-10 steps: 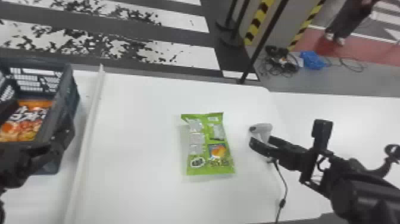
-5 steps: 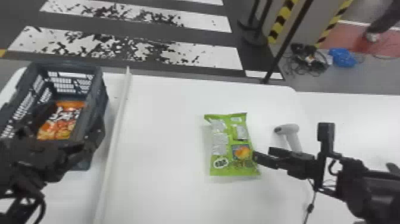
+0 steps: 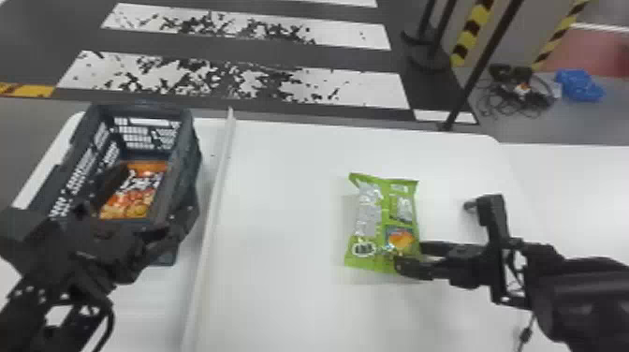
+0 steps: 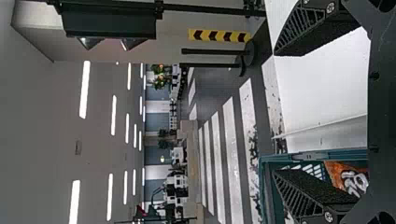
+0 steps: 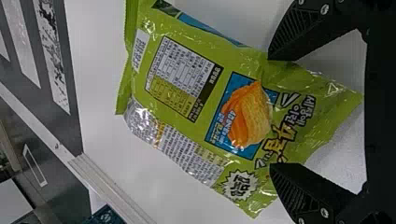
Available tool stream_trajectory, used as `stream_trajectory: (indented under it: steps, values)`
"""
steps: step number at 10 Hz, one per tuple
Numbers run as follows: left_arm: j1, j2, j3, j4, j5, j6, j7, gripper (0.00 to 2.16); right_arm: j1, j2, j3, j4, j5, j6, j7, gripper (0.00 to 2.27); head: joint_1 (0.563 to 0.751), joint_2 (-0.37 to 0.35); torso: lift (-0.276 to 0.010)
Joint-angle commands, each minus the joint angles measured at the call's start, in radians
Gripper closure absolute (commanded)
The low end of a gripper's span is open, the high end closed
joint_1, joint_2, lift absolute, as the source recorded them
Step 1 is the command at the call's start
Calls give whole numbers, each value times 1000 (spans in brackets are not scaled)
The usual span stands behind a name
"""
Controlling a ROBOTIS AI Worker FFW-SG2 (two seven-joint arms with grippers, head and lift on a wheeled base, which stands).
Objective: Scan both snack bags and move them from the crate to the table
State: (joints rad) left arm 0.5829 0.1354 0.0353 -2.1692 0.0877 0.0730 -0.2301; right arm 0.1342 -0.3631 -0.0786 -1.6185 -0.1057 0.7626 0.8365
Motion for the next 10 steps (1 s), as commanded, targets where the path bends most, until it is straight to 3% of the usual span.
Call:
stream_trajectory:
  steps: [1,2,3,4,6,10]
  values:
    - [0,1,2,0,0,0,0,100,-12,1,56,11,61,-39,-31,127,695,-84,-88]
    - [0,0,2,0,0,0,0,100,-15,1,99,14,115,-45,-77,434,695,-81,-88]
    - [0,1,2,2,1,-3,0,100,-16,1,128,19,152,-51,-94,1156,695,-77,-88]
    - [0,0,2,5,0,-3,0,100,-13,3,155,17,170,-61,-171,2246,695,-73,-88]
    - [3,0,2,3,1,-6,0,100,16,3,145,-18,193,-144,-175,2256,695,-59,-88]
    - [3,0,3,2,1,-6,0,100,79,9,-84,-165,61,-107,-178,2253,695,-94,-88]
